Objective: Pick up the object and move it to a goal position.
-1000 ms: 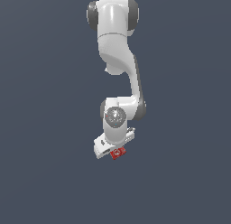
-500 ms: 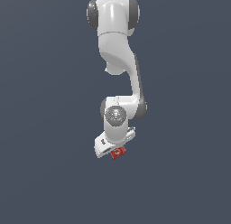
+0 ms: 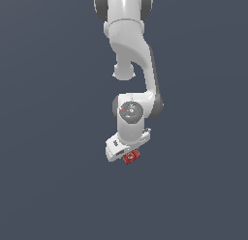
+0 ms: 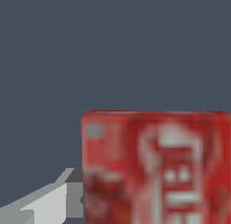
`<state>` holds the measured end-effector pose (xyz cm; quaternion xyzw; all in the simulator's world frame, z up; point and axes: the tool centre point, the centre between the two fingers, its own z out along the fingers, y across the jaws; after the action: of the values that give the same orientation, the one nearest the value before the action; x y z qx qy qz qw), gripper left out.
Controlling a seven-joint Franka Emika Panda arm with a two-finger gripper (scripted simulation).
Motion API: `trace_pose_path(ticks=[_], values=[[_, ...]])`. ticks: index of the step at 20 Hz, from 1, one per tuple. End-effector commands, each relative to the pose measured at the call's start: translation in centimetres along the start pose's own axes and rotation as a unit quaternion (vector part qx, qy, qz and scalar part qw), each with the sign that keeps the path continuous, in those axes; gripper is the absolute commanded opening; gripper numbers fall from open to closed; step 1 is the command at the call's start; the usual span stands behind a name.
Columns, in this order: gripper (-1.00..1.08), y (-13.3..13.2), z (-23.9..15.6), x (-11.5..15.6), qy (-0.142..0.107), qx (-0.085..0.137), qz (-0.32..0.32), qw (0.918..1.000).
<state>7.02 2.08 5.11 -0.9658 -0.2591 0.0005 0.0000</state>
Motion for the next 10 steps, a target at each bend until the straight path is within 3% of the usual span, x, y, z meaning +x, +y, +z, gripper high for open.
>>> trace_pose_path(ticks=[1, 10], values=[[-1.0, -1.2, -1.5, -0.2, 0.0, 0.0, 0.0, 1.0], [-1.0, -6.8, -8.5, -1.5, 0.0, -0.001, -0.001, 1.0]])
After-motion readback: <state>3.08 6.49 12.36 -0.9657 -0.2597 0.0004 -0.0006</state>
